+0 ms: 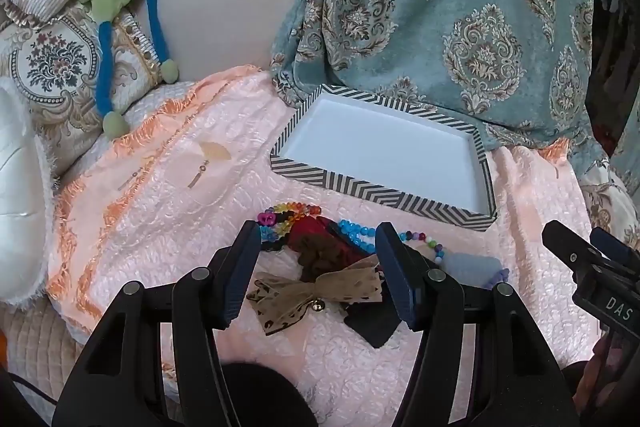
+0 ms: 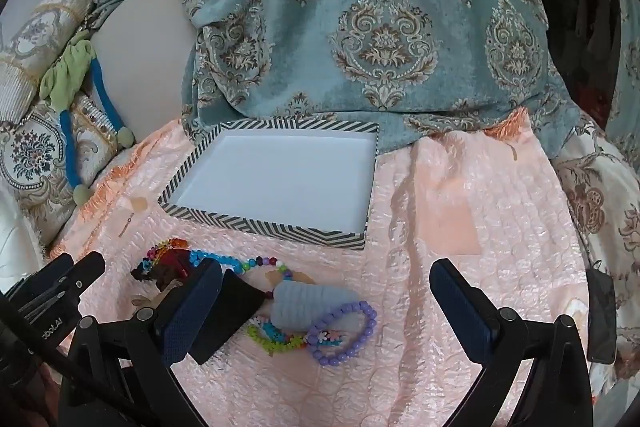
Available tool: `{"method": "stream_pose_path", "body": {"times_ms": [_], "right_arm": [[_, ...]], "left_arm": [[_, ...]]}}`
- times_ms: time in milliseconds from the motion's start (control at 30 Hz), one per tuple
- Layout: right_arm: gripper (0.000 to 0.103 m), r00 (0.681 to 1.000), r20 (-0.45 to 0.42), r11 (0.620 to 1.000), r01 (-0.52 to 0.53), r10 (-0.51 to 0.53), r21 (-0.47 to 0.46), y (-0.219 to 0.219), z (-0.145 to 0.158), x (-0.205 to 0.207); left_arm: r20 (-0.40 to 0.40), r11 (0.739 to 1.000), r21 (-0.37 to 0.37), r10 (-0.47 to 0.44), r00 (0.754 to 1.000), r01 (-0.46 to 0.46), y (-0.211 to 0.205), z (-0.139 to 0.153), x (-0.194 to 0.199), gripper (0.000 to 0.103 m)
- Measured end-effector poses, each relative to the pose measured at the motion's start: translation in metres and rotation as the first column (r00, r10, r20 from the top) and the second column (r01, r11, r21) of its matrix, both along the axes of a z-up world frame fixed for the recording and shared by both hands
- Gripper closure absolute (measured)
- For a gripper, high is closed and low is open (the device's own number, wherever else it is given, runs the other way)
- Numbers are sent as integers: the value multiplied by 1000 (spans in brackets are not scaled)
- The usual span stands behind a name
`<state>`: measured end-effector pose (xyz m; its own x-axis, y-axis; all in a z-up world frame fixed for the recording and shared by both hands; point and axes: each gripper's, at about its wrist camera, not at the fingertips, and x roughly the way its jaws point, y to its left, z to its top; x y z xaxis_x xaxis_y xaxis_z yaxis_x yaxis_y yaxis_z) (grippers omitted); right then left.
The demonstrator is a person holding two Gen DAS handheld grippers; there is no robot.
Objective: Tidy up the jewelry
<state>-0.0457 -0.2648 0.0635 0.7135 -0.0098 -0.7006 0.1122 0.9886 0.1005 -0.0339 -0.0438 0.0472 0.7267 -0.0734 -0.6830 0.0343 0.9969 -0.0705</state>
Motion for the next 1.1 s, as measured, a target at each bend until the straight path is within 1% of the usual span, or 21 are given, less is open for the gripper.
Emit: {"method": "stream_pose_path", "body": {"times_ms": [167,200,533,600,767,900,1100], "right_arm": [[0,1000,-2,1000,-15,14,-7,8,1,-5],[0,1000,0,1000,-5,5,-6,4,2,0],[0,1000,-10,1000,-13,13,-12,4,5,-2],[0,1000,-3,1000,-16,15,-18,6,6,-3],[0,1000,13,1000,-13,12,2,8,8,-6],[0,1000,13,1000,-11,11,-14,10,8,-9],[0,999,28,1000,-16,16,-3,10,12,-16]], "left_arm": [[3,1000,10,7,1000,-8,0,1,0,43],[2,1000,10,10,1000,-10,0,0,-1,43],[5,1000,17,10,1000,-10,0,1,-4,43],[8,1000,14,12,1000,-12,0,2,-4,43],[16,1000,22,15,1000,-15,0,6,-7,43],[22,1000,20,22,1000,-22,3,8,-11,43],[28,999,25,24,999,-24,3,12,-20,43]]}}
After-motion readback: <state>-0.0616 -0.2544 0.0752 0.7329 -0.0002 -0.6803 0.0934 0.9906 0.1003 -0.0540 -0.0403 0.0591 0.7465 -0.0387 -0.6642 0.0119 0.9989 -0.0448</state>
